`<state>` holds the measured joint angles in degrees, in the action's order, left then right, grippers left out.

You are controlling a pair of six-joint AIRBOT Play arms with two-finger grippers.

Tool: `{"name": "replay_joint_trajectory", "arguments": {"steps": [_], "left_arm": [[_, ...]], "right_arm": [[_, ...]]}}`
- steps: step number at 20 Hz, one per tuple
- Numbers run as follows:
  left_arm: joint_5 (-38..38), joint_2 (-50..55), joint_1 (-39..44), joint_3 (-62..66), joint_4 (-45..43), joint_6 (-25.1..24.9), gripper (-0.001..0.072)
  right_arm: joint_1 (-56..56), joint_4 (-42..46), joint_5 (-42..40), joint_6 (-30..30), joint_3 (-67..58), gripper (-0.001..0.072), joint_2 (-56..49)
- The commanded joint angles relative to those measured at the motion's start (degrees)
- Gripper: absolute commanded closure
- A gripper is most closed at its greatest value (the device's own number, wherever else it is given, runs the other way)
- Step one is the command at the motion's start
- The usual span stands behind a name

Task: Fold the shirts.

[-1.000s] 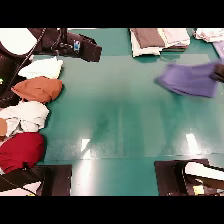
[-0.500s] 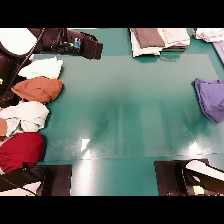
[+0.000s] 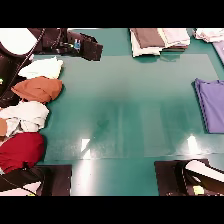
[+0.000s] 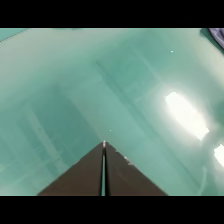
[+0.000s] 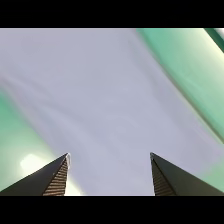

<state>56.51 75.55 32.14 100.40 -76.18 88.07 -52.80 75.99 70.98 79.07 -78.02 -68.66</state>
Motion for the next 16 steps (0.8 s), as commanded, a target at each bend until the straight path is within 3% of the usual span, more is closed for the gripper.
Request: {"name": "replay_joint_trajectory", "arguments": {"steps": [1,4,7,8,10,12,16], "left_arm": [[-0.26,0.02,0.0,0.02,-0.13,-0.68,0.0683],[-0.26,0.02,0.0,0.02,-0.55,-1.53,0.0683],[-0.52,0.02,0.0,0.02,-0.5,-1.51,0.0682],[-0.52,0.02,0.0,0.02,-0.5,-1.51,0.0683],[-0.52,0.02,0.0,0.02,-0.48,-1.51,0.0682],[-0.52,0.02,0.0,0.02,-0.5,-1.51,0.0682],[-0.52,0.02,0.0,0.02,-0.48,-1.51,0.0682]], "right_arm": [[9.27,-9.4,3.21,0.02,-6.71,0.0129,0.04],[24.65,-16.11,5.22,0.04,-8.02,0.0131,0.2],[41.64,-15.82,4.28,0.0,-8.02,0.0135,0.15],[46.29,-15.85,3.48,-0.02,-8.02,0.0214,0.15],[54.58,-15.82,1.6,-1.49,-8.04,0.0481,0.15],[60.81,-15.85,0.28,-2.34,-8.04,0.0696,0.15],[67.52,-15.85,-0.96,-2.36,-8.04,0.0696,0.15]]}}
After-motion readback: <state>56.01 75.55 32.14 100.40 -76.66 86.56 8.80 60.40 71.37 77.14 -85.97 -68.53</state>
